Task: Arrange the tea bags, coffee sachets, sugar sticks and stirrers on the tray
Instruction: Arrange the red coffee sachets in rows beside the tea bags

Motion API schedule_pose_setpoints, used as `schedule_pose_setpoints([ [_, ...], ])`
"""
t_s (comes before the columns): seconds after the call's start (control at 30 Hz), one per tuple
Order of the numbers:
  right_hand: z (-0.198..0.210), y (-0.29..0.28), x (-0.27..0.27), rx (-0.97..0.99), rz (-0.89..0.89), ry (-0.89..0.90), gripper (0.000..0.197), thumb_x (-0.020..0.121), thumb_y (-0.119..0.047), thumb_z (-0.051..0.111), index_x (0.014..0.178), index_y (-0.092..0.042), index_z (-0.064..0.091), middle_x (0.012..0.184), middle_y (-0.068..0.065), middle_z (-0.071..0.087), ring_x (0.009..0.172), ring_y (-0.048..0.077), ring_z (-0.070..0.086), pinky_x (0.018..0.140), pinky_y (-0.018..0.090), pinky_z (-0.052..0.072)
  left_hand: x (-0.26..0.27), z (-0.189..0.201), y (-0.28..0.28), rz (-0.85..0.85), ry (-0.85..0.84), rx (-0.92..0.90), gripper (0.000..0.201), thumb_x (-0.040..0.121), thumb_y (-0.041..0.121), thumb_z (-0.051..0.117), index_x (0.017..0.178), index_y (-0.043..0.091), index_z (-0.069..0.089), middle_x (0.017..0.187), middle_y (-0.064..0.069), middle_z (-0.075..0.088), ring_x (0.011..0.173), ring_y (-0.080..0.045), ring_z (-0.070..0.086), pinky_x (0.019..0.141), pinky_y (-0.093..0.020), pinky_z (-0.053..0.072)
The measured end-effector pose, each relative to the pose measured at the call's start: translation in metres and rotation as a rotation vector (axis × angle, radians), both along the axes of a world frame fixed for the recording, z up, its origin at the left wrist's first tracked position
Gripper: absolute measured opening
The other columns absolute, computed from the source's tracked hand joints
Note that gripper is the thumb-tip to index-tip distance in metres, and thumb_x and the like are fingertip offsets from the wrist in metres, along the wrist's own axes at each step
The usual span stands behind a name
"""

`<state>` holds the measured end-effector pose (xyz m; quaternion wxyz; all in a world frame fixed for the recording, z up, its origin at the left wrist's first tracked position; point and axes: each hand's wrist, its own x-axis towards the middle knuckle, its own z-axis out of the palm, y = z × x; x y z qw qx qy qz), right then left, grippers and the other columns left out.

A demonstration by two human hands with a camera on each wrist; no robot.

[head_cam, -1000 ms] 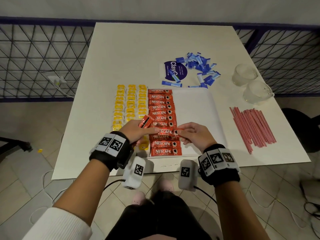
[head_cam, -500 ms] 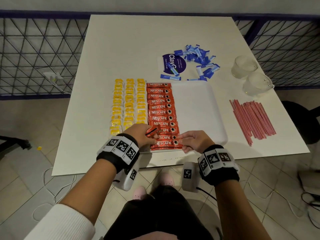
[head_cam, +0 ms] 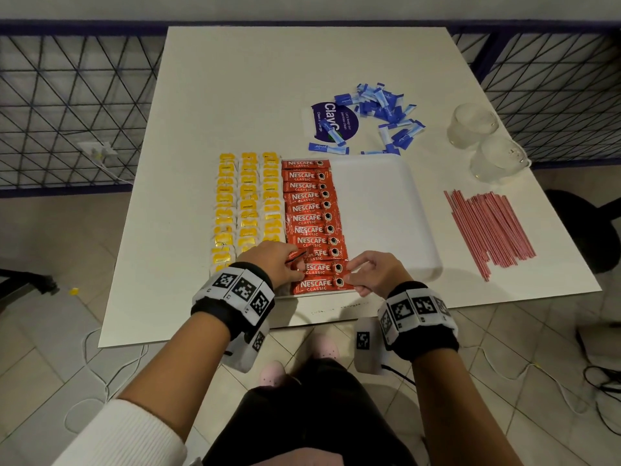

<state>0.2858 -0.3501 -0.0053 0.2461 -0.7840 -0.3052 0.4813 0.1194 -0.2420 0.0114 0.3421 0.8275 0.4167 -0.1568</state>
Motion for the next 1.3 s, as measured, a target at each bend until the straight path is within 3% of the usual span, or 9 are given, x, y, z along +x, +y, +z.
schedule_pose_setpoints([
  [0.13, 0.011, 0.006, 0.001, 0.066, -0.061, 0.016, 0.013, 0.081, -0.013, 0.069, 0.083, -0.012, 0.056, 0.07, 0.002, 0.056, 0.057, 0.014, 0.05, 0.065, 0.026, 0.049, 0.001, 0.007, 0.003, 0.113, -0.118, -0.045, 0.009, 0.091, 0.032, 0.052, 0.089, 0.024, 0.055, 0.086, 0.0, 0.064, 0.085, -0.02, 0.062, 0.074, -0.028, 0.052],
  [0.23, 0.023, 0.015, -0.002, 0.181, -0.094, 0.088, 0.021, 0.081, -0.015, 0.069, 0.098, -0.01, 0.059, 0.07, 0.002, 0.056, 0.058, 0.015, 0.05, 0.065, 0.03, 0.048, 0.005, 0.017, 0.004, 0.152, -0.18, -0.107, 0.017, 0.092, 0.029, 0.052, 0.105, 0.02, 0.057, 0.094, -0.001, 0.061, 0.086, -0.017, 0.056, 0.065, -0.02, 0.043],
  [0.37, 0.034, 0.029, -0.012, 0.265, 0.0, 0.153, 0.032, 0.08, -0.021, 0.071, 0.109, -0.024, 0.059, 0.081, -0.003, 0.058, 0.069, 0.009, 0.056, 0.06, 0.022, 0.046, 0.015, 0.025, 0.003, 0.109, -0.159, -0.209, 0.031, 0.095, 0.025, 0.048, 0.125, 0.018, 0.047, 0.11, -0.004, 0.058, 0.094, -0.016, 0.052, 0.068, -0.022, 0.041],
  [0.47, 0.034, 0.039, -0.019, 0.288, 0.053, 0.152, 0.023, 0.08, -0.02, 0.07, 0.101, -0.024, 0.061, 0.08, -0.005, 0.057, 0.07, 0.008, 0.055, 0.058, 0.02, 0.044, 0.022, 0.027, 0.003, 0.091, -0.145, -0.248, 0.033, 0.097, 0.024, 0.041, 0.129, 0.016, 0.04, 0.12, -0.01, 0.056, 0.099, -0.02, 0.052, 0.077, -0.028, 0.041],
  [0.53, 0.035, 0.045, -0.017, 0.282, 0.044, 0.149, 0.011, 0.081, -0.019, 0.069, 0.087, -0.021, 0.06, 0.079, -0.003, 0.057, 0.069, 0.013, 0.055, 0.057, 0.021, 0.045, 0.022, 0.027, 0.005, 0.129, -0.189, -0.29, 0.023, 0.098, 0.022, 0.042, 0.121, 0.017, 0.041, 0.108, -0.006, 0.06, 0.088, -0.014, 0.056, 0.075, -0.025, 0.044],
  [0.67, 0.036, 0.054, -0.005, 0.247, 0.014, 0.165, 0.012, 0.082, -0.024, 0.068, 0.086, -0.015, 0.061, 0.07, 0.0, 0.06, 0.06, 0.014, 0.054, 0.059, 0.022, 0.046, 0.019, 0.033, 0.012, 0.247, -0.33, -0.469, 0.011, 0.097, 0.024, 0.046, 0.107, 0.019, 0.045, 0.075, 0.006, 0.06, 0.042, 0.002, 0.051, 0.043, -0.012, 0.042],
  [0.83, 0.035, 0.064, 0.009, 0.242, -0.061, 0.235, 0.014, 0.087, -0.022, 0.061, 0.08, -0.01, 0.059, 0.064, 0.007, 0.061, 0.05, 0.014, 0.052, 0.053, 0.023, 0.044, 0.013, 0.035, 0.026, 0.448, -0.399, -0.579, 0.011, 0.096, 0.028, 0.046, 0.1, 0.019, 0.052, 0.053, 0.009, 0.064, 0.035, -0.001, 0.047, 0.038, -0.014, 0.039],
  [1.0, 0.038, 0.067, 0.023, 0.286, -0.167, 0.315, 0.012, 0.088, -0.018, 0.061, 0.078, -0.011, 0.059, 0.062, 0.009, 0.061, 0.041, 0.009, 0.05, 0.042, 0.019, 0.041, 0.002, 0.029, 0.044, 0.573, -0.415, -0.555, 0.011, 0.094, 0.028, 0.051, 0.099, 0.02, 0.057, 0.066, 0.006, 0.07, 0.035, -0.004, 0.04, 0.037, -0.014, 0.031],
  [1.3, 0.032, 0.073, 0.035, 0.283, -0.149, 0.328, 0.006, 0.088, -0.014, 0.06, 0.085, -0.01, 0.062, 0.066, 0.009, 0.063, 0.048, 0.012, 0.053, 0.049, 0.02, 0.045, 0.008, 0.023, 0.043, 0.703, -0.503, -0.542, 0.011, 0.089, 0.025, 0.059, 0.085, 0.016, 0.064, 0.072, 0.006, 0.072, 0.032, -0.003, 0.034, 0.034, -0.012, 0.028],
])
